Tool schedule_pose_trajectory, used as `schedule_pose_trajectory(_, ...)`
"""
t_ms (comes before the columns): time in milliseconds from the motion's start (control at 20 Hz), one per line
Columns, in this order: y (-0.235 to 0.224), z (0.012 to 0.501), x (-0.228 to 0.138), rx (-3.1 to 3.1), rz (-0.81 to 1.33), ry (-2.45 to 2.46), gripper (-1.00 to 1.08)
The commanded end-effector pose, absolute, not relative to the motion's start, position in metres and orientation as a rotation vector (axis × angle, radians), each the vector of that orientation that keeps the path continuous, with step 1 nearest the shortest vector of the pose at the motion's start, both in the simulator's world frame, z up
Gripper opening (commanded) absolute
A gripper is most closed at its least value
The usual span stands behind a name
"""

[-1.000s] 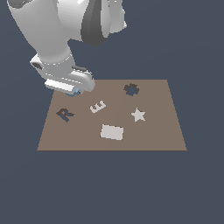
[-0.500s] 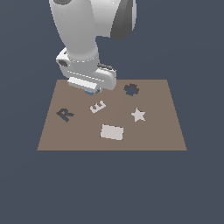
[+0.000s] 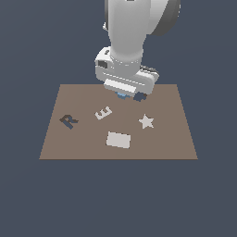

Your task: Insert a designated object into the corresponding slot on a board.

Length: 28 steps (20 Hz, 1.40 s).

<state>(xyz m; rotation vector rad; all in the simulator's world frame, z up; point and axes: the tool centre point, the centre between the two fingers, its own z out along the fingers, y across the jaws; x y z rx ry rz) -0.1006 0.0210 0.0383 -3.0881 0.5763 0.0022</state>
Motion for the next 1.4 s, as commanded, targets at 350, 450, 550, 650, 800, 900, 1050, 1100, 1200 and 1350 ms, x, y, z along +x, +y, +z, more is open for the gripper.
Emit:
schedule_pose_trajectory(350,0.074,0.041,-0.099,-3.083,0.001,0.606,-1.00)
schedule_pose_trajectory(450,0.079,0.041,-0.099,-3.082,0.002,0.609,-1.00)
schedule_pose_trajectory(550,0.081,0.041,-0.099,-3.082,0.002,0.609,-1.00)
schedule_pose_trajectory(650,0.081,0.041,-0.099,-3.083,0.002,0.606,-1.00)
schedule_pose_trajectory(800,0.081,0.038,-0.098,-3.082,0.002,0.607,-1.00)
schedule_pose_trajectory(900,0.082,0.034,-0.098,-3.082,0.002,0.610,-1.00)
schedule_pose_trajectory(1050,0.083,0.031,-0.097,-3.082,0.002,0.610,-1.00)
schedule_pose_trajectory(1100,0.083,0.031,-0.097,-3.082,0.002,0.610,1.00)
schedule_pose_trajectory(1200,0.083,0.031,-0.097,-3.082,0.002,0.610,1.00)
schedule_pose_trajectory(1350,0.083,0.031,-0.097,-3.082,0.002,0.610,1.00)
